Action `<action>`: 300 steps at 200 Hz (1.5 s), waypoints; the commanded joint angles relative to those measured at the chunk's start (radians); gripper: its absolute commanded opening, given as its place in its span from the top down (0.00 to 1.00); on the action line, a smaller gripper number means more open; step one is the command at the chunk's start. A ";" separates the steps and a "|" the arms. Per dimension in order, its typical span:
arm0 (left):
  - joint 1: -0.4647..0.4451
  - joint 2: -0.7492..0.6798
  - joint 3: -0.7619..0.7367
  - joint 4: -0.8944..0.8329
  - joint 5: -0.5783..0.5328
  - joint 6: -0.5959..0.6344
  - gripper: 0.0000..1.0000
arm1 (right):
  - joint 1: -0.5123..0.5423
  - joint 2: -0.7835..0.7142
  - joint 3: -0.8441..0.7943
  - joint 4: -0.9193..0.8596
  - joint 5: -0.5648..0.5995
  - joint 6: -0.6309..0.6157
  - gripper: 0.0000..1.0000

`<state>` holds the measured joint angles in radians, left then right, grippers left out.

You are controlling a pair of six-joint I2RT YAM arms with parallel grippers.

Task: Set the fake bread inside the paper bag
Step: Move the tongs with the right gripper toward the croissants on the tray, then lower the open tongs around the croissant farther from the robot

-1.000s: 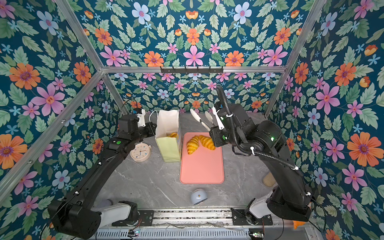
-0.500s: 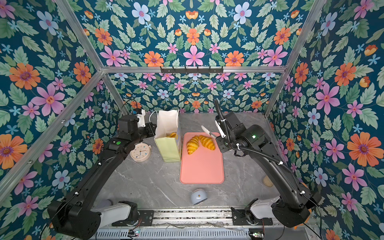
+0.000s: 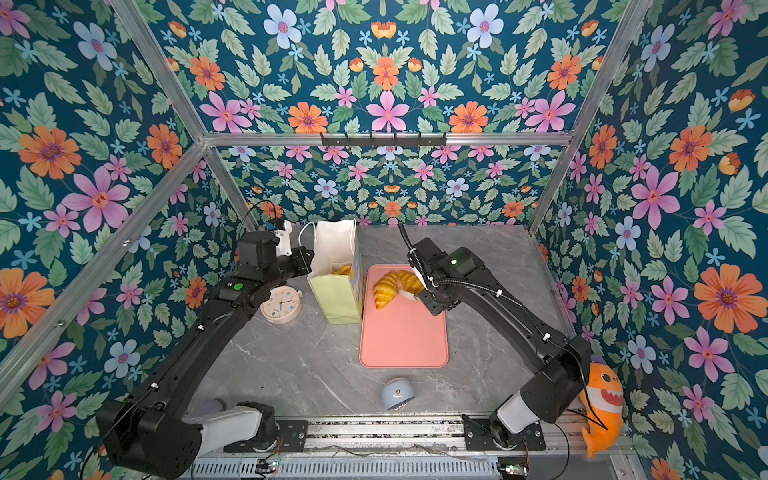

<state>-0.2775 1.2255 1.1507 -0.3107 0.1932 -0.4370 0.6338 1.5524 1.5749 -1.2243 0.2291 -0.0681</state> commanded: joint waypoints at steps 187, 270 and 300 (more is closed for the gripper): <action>0.001 -0.009 -0.002 0.009 0.006 0.009 0.90 | -0.085 0.233 0.053 0.148 -0.020 -0.084 0.51; 0.000 0.005 0.011 0.009 0.014 0.009 0.90 | -0.093 0.255 0.068 0.163 -0.040 -0.094 0.52; 0.000 0.005 0.012 0.005 0.012 0.009 0.89 | -0.098 0.271 0.078 0.160 -0.048 -0.095 0.53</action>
<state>-0.2775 1.2316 1.1561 -0.3111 0.2039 -0.4370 0.5388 1.8145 1.6405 -1.0740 0.1898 -0.1516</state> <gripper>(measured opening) 0.105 0.476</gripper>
